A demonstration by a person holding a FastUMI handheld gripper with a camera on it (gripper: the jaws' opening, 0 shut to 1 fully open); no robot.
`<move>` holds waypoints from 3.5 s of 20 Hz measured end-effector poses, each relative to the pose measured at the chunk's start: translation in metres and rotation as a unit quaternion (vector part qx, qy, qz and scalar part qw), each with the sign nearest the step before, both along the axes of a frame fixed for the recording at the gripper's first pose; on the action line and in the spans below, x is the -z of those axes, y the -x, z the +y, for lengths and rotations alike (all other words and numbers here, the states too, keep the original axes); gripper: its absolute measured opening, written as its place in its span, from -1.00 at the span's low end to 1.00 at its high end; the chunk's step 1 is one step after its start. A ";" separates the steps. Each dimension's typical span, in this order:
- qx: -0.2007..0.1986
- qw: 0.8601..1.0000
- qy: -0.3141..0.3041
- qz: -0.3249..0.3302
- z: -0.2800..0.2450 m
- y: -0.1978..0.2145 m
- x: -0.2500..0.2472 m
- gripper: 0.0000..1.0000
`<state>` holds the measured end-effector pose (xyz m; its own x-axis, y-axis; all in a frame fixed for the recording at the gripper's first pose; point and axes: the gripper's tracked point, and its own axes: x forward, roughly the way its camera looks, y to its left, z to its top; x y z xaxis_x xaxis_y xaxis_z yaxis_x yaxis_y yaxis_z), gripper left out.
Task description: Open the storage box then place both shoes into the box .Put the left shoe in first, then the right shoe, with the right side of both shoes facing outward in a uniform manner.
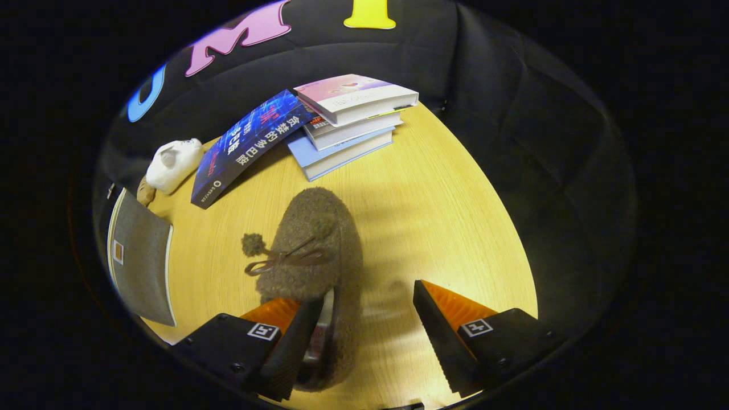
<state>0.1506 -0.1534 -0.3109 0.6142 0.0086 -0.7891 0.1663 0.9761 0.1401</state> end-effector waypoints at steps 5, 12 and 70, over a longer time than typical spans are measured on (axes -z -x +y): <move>-0.011 0.998 -0.061 -0.001 0.020 -0.011 0.009 -0.02; 0.016 0.996 -0.090 -0.007 0.010 -0.018 0.008 -0.83; -0.073 0.990 -0.003 -0.123 0.423 0.033 -0.187 0.96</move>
